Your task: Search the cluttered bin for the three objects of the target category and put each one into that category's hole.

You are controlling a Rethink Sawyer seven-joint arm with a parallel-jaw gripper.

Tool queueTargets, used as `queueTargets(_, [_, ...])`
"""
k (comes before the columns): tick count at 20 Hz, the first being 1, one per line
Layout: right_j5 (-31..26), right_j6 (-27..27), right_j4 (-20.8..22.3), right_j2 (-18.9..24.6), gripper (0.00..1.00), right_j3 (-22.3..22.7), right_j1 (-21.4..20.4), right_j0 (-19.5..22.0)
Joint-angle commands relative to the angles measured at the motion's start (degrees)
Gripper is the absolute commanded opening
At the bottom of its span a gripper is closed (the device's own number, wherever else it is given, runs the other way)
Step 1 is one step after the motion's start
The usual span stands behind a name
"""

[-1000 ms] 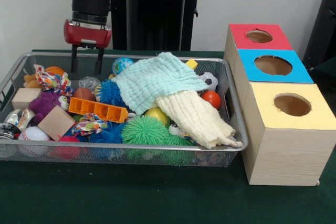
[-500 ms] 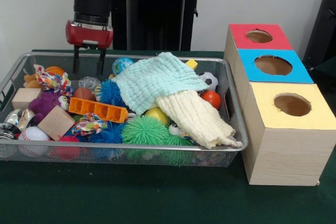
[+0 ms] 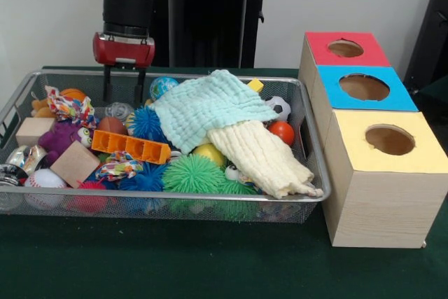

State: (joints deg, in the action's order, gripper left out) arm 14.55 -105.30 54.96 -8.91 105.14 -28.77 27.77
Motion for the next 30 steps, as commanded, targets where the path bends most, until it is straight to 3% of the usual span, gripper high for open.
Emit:
queueTargets(1, [-5.8, -4.5, 0.1, 7.8, 1.00, -2.6, 0.9, 1.2])
queueTargets(14, [-4.0, -4.2, 0.5, 6.6, 1.00, -3.4, 2.2, 1.1])
queueTargets(30, [-5.6, -2.3, 4.4, 9.0, 1.00, -3.9, 2.1, 4.4])
